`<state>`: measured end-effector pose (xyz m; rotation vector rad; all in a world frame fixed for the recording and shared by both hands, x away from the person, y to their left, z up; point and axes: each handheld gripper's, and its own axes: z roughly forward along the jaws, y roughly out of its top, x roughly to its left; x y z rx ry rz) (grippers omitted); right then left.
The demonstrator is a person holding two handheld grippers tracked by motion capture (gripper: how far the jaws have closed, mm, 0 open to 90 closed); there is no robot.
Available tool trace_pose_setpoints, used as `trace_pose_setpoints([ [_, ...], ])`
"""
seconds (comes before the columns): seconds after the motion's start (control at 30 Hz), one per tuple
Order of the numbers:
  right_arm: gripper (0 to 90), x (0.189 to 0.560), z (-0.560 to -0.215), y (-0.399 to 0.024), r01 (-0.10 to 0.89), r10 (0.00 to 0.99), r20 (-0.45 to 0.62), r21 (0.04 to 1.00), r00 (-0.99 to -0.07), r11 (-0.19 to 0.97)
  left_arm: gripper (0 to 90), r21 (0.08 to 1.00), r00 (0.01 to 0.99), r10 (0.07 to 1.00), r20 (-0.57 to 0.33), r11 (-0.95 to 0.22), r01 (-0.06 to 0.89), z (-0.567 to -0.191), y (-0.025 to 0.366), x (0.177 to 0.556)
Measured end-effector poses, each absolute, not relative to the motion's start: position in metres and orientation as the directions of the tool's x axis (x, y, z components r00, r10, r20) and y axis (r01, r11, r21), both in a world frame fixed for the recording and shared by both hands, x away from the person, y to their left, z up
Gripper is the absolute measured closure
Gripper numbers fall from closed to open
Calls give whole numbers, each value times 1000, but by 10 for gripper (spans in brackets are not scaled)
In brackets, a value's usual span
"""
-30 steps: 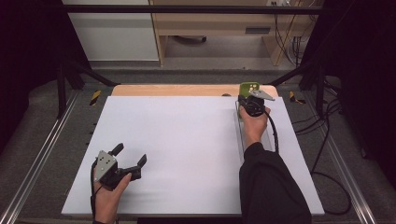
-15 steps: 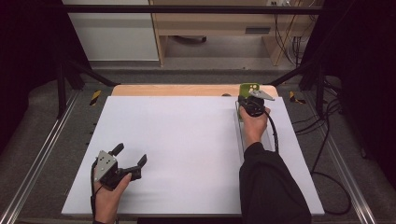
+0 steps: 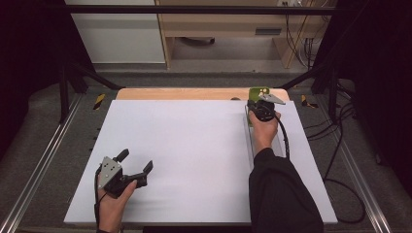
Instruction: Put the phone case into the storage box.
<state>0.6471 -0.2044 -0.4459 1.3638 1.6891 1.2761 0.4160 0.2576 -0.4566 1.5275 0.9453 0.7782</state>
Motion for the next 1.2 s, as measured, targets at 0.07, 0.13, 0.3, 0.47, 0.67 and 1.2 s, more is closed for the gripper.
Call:
trace_pose_setpoints([
  [0.07, 881, 647, -446, -204, 363, 954, 106, 932, -281, 3, 22, 987, 461, 887, -20, -56, 151, -457, 258, 416],
  [0.13, 881, 648, -447, -204, 364, 954, 103, 931, -282, 7, 22, 987, 462, 887, -20, -56, 151, -457, 257, 416],
  [0.3, 881, 648, -447, -204, 367, 953, 102, 930, -285, 10, 22, 987, 461, 887, -20, -56, 150, -457, 258, 416],
  [0.47, 880, 648, -447, -205, 369, 953, 101, 929, -286, 12, 22, 987, 462, 887, -19, -57, 150, -457, 257, 416],
  [0.67, 879, 648, -447, -205, 371, 953, 101, 928, -285, 12, 22, 987, 461, 887, -22, -54, 151, -456, 257, 416],
  [1.2, 871, 648, -447, -206, 377, 952, 104, 926, -287, 13, 22, 987, 463, 886, -21, -55, 149, -456, 257, 416],
])
